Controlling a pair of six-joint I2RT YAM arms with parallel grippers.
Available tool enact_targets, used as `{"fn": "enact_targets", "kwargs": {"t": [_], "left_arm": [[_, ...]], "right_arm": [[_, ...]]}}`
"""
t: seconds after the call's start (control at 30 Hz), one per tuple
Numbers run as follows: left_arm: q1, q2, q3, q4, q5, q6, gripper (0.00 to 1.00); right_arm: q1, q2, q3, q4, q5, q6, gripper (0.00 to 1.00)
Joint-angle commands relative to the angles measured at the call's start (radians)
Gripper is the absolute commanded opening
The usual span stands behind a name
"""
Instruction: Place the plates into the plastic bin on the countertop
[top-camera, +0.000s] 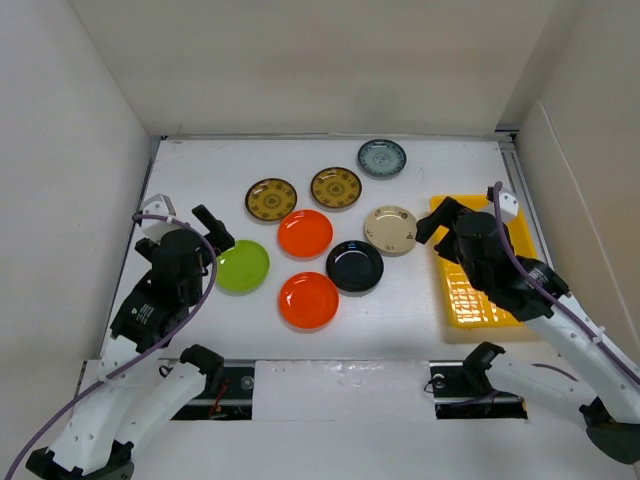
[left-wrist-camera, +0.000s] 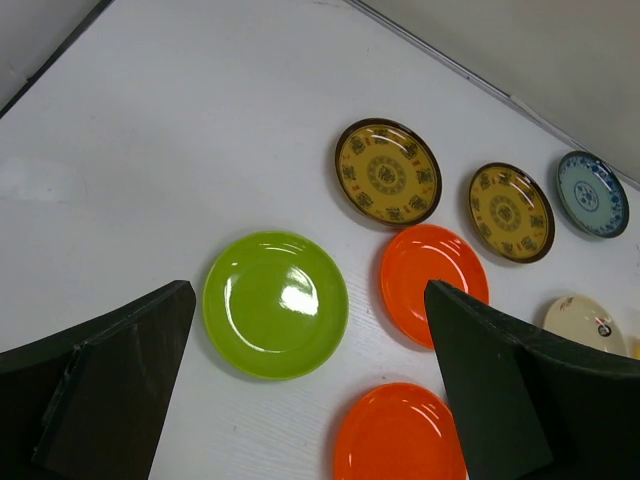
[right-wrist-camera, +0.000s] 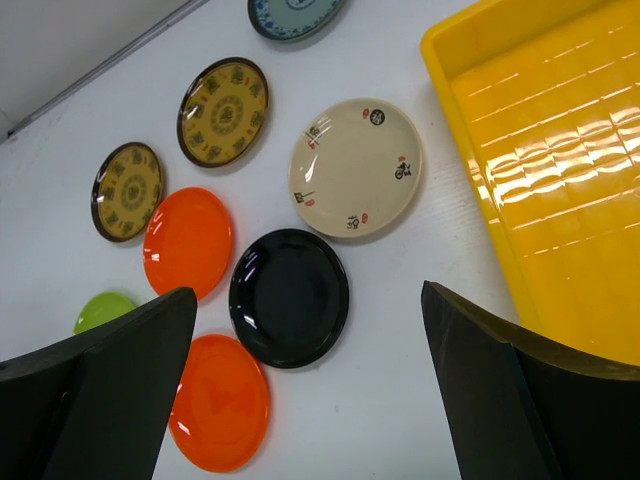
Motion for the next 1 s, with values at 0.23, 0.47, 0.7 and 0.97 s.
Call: {"fn": "enact_targets", "kwargs": {"t": [0.23,0.47,0.7,0.97], "left_arm": [[0.007,-0.001,0.013,0.032,0.013,0.019,1.0],[0.007,0.008,0.013,0.041,0.054,0.037,1.0],[0.007,0.008,0.004,0.06,0.074,0.047,1.0],[0.007,0.037,0.004,0.069,0.097,0.065,1.0]], "right_arm": [[-0.145,0.169,0.078,0.261,-0.148,-0.006,1.0],[-0.465,0.662,0.342,0.476,-0.568,-0.179,1.0],[-0.564,1.2,0.904,0.231,-0.631,-0.244,1.0],[-0.665,1.524,1.202,0.139,-0.783,-0.246,0.93]]}}
